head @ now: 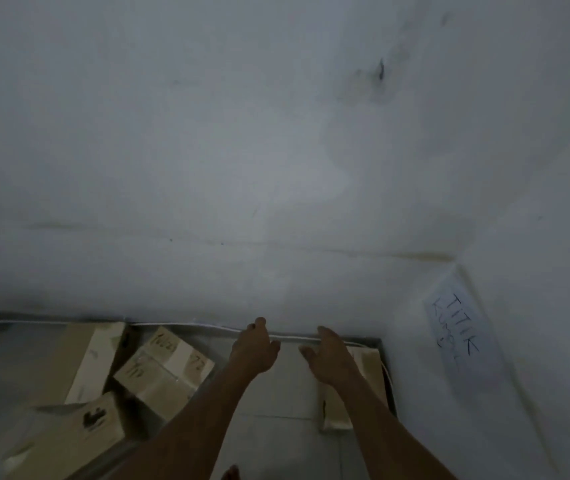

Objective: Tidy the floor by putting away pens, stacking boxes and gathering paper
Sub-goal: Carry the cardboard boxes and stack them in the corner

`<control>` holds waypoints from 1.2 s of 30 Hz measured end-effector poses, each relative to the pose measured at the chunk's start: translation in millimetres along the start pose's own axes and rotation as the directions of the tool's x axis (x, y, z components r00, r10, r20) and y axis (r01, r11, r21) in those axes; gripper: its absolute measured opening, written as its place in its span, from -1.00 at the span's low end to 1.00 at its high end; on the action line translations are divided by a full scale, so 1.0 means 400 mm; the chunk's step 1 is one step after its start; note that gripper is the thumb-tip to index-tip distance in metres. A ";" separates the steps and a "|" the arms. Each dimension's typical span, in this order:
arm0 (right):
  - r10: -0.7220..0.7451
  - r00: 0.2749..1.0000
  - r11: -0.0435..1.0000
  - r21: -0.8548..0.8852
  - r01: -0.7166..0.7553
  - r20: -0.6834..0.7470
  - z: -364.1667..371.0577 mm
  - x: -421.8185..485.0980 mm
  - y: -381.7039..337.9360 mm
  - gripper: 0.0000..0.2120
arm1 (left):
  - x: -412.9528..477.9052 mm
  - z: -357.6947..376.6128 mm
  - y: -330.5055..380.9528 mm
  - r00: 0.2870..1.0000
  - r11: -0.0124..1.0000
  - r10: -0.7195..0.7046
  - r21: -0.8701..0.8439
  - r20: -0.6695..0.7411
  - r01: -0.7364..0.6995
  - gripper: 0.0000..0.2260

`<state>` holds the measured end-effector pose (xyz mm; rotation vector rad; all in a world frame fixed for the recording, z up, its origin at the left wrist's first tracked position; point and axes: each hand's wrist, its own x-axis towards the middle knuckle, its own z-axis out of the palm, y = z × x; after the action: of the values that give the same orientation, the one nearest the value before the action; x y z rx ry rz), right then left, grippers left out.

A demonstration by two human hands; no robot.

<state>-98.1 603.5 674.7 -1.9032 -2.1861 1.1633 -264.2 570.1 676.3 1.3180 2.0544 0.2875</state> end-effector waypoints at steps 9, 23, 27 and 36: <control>-0.162 0.983 0.979 -0.107 0.171 0.093 0.069 -0.060 -0.153 -0.30 | -0.152 -0.098 -0.143 0.986 0.991 -0.129 -0.053 -0.108 0.124 -0.57; -0.182 0.973 0.962 -0.182 0.206 0.141 0.333 -0.127 -0.405 -0.33 | -0.282 -0.274 -0.590 0.961 0.958 -0.272 -0.109 -0.058 0.265 -0.37; -0.168 0.974 0.976 -0.117 0.186 0.151 0.433 -0.147 -0.508 -0.34 | -0.303 -0.336 -0.708 0.960 0.955 -0.274 -0.137 -0.056 0.265 -0.42; -0.132 0.978 0.985 -0.092 0.148 0.161 0.547 -0.167 -0.645 -0.29 | -0.292 -0.428 -0.866 0.963 0.948 -0.268 -0.180 -0.015 0.261 -0.54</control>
<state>-401.3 439.4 683.5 -1.7120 -2.4610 1.2337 -593.0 335.5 676.1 0.9246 2.1543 0.3673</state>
